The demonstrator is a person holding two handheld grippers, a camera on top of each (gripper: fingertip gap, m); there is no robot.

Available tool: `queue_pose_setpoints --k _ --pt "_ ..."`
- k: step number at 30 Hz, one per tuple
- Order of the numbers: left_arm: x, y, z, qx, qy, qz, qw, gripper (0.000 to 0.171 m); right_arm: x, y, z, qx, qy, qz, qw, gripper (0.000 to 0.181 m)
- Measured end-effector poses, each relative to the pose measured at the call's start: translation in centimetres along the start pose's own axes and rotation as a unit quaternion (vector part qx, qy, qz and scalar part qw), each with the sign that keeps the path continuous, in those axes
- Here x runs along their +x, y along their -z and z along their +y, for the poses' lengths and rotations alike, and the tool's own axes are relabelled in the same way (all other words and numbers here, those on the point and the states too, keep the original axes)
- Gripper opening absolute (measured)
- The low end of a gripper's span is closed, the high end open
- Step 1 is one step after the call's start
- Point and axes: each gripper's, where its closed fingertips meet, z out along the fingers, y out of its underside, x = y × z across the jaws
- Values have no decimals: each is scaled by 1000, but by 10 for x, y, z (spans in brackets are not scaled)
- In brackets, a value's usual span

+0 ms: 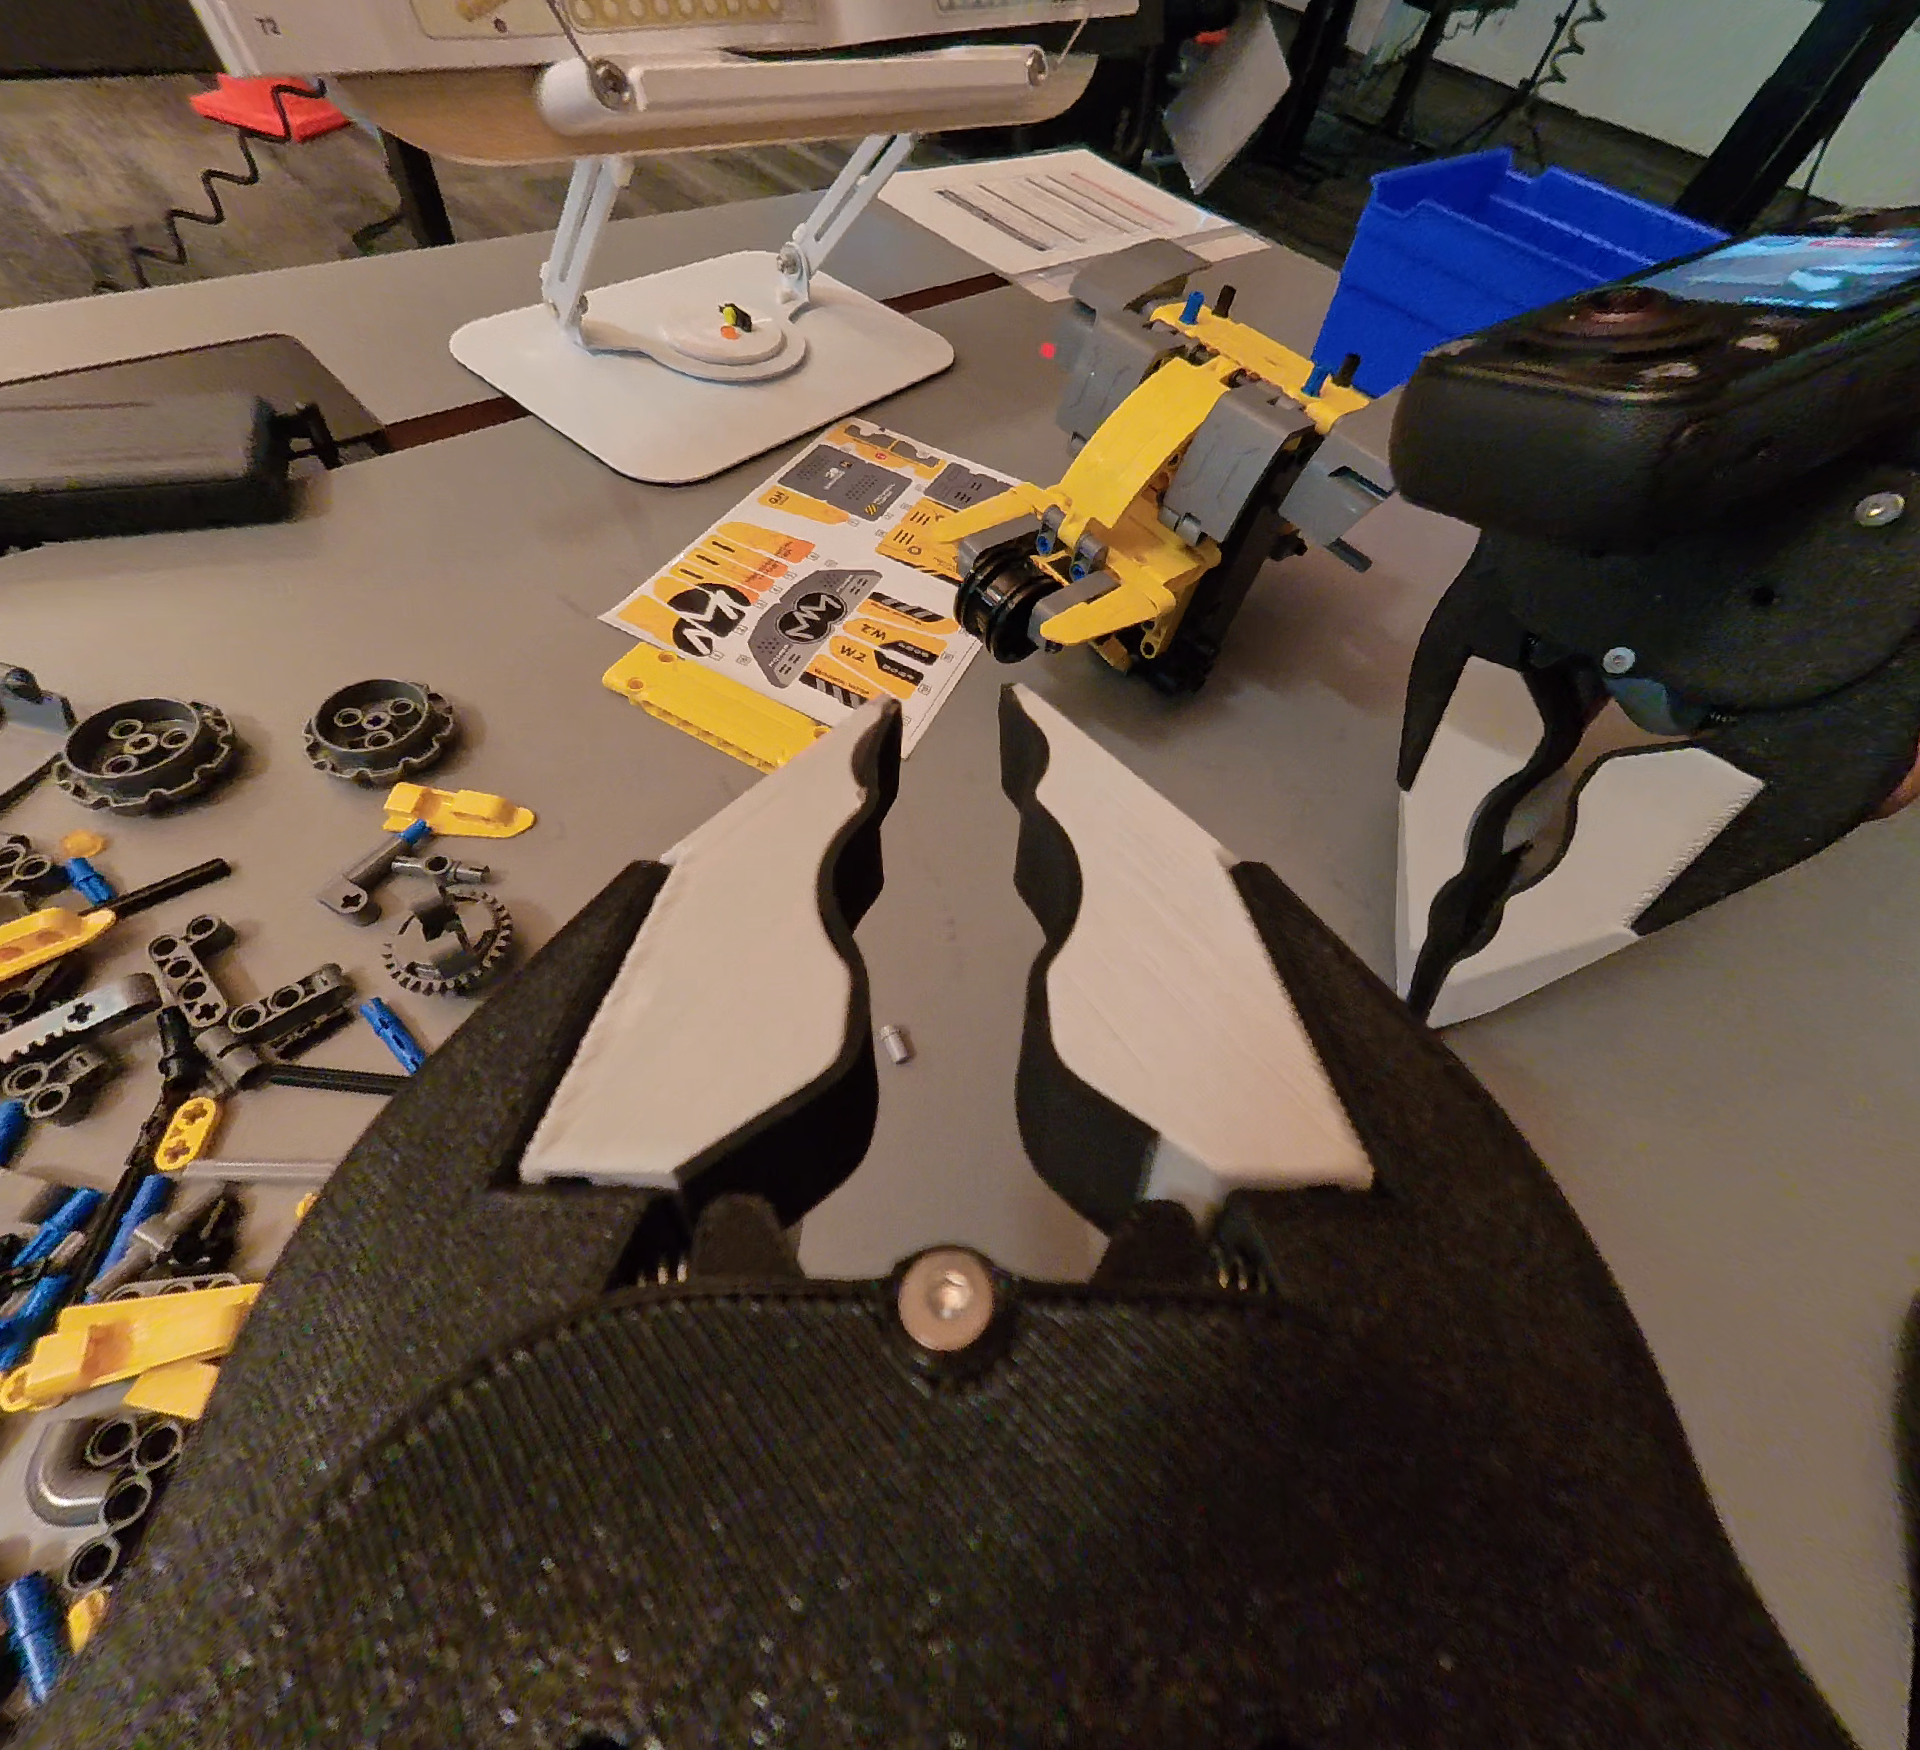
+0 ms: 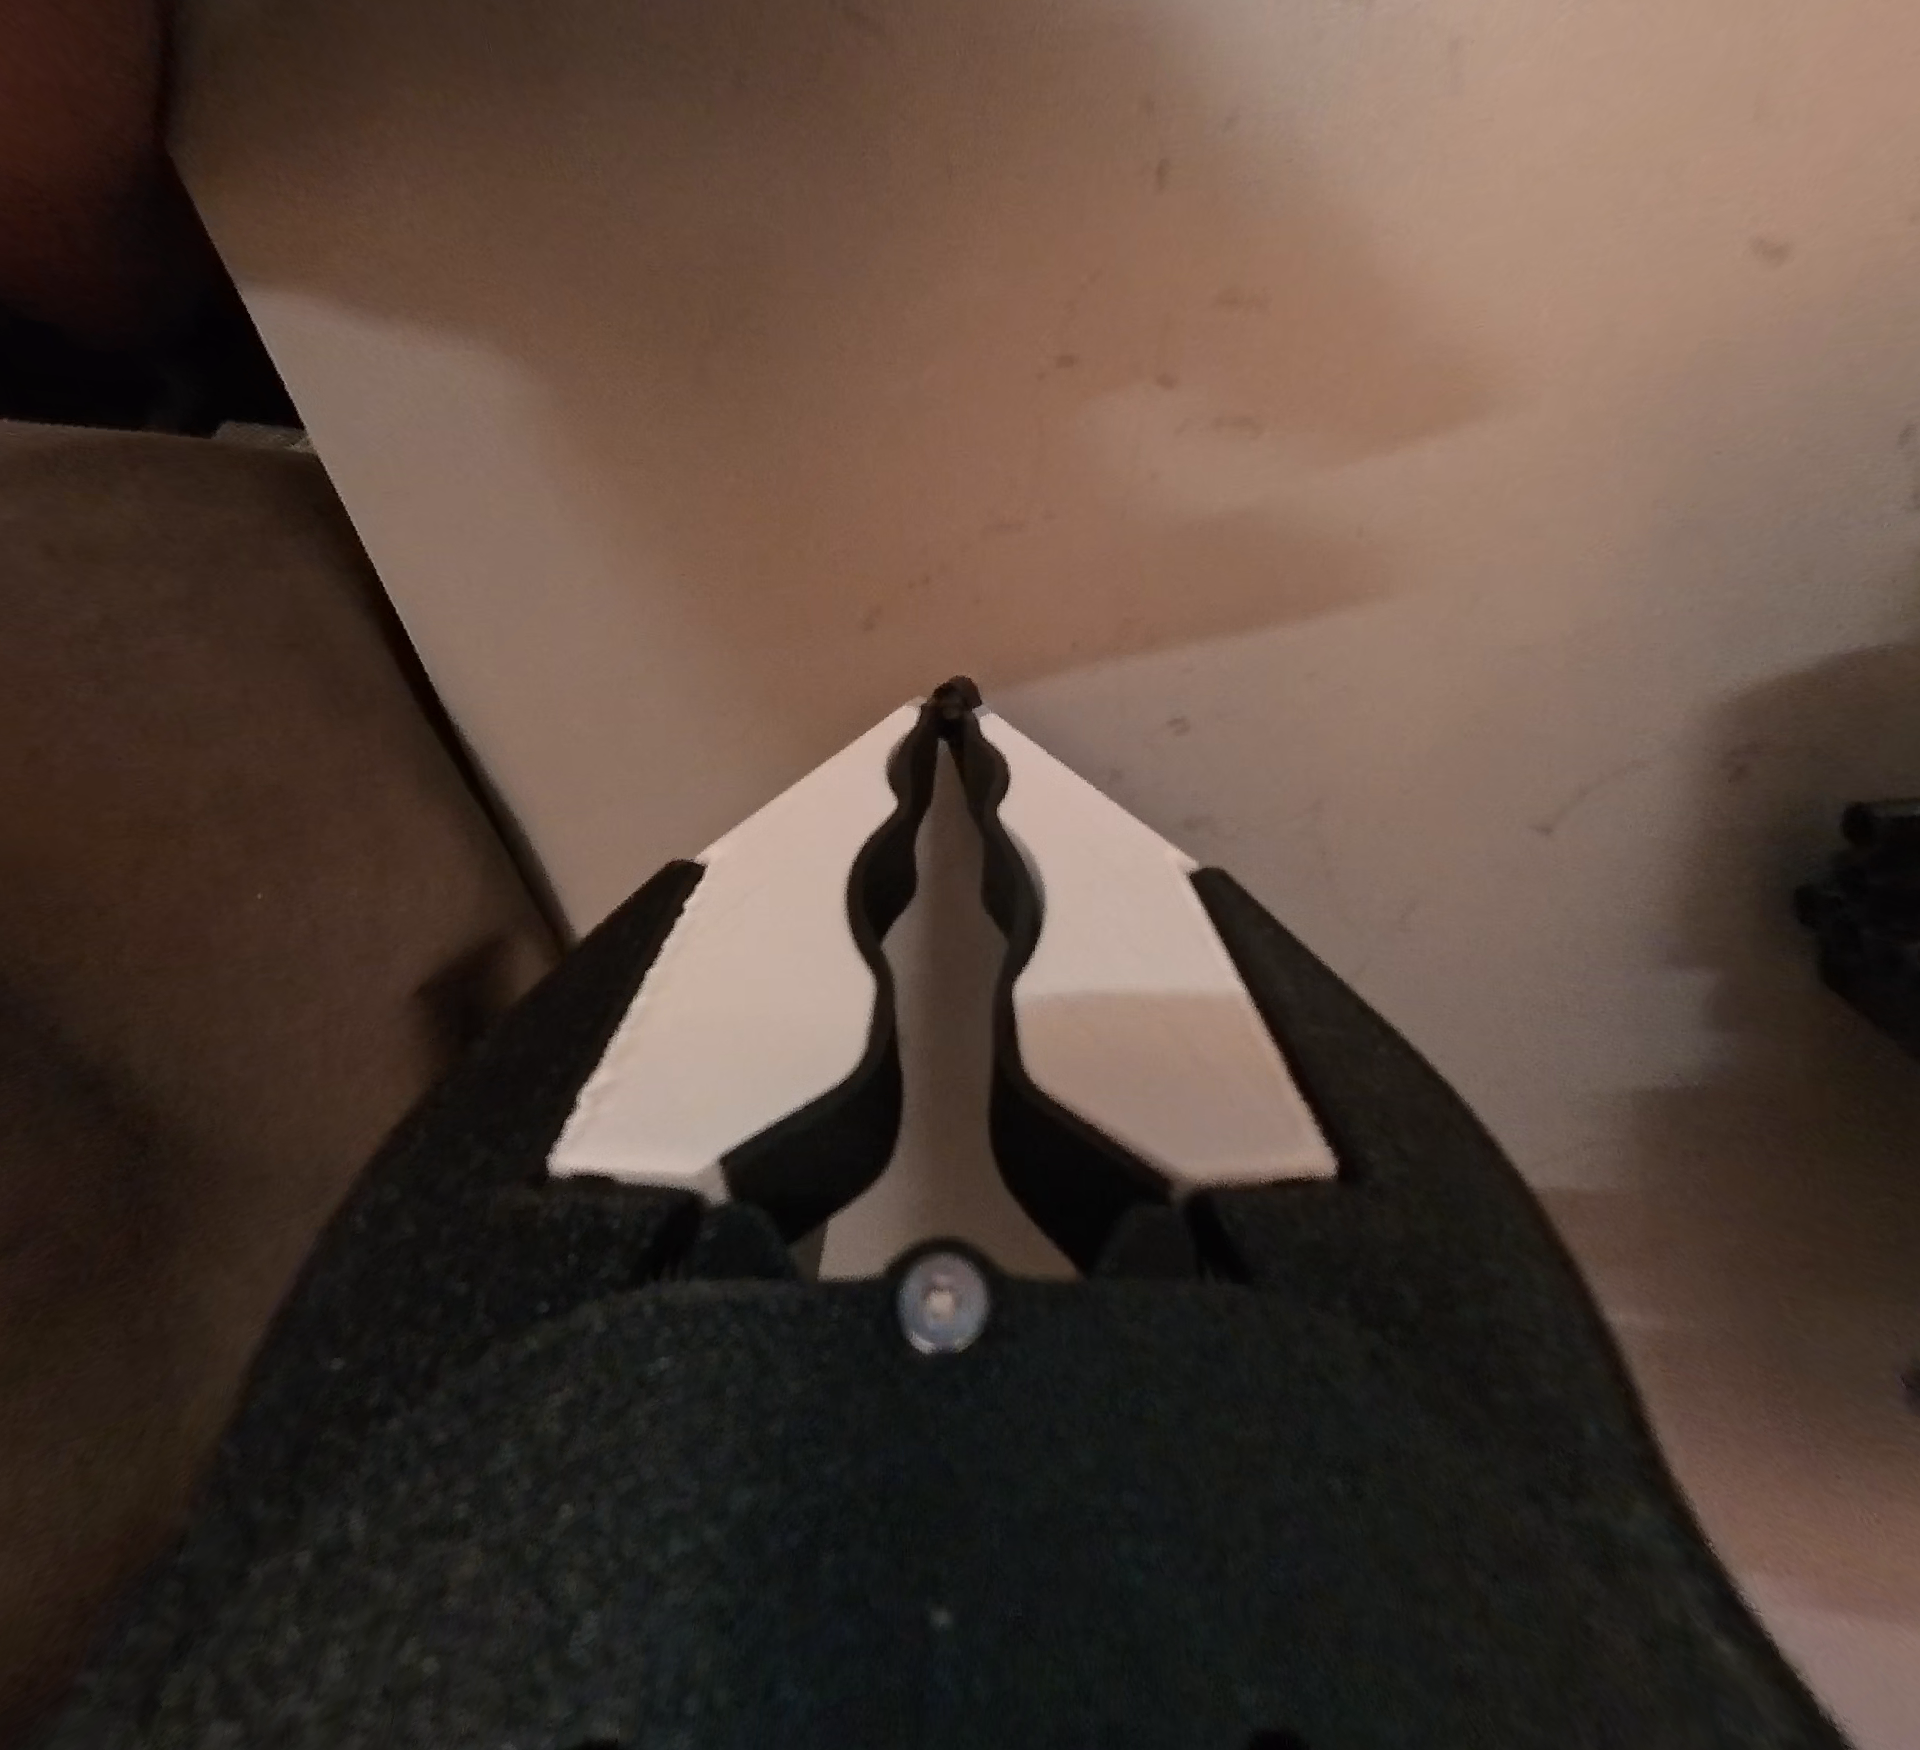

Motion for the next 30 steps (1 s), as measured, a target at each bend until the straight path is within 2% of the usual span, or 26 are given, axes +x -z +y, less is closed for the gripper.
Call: queue_pose_setpoints --k 22,30 --pt "-1 5 -5 14 2 -2 1000 18 -3 -2 1 -22 -15 14 1000 4" --pt "-3 5 -4 12 3 -5 1000 18 -2 -3 -1 -3 42 69 997 4"
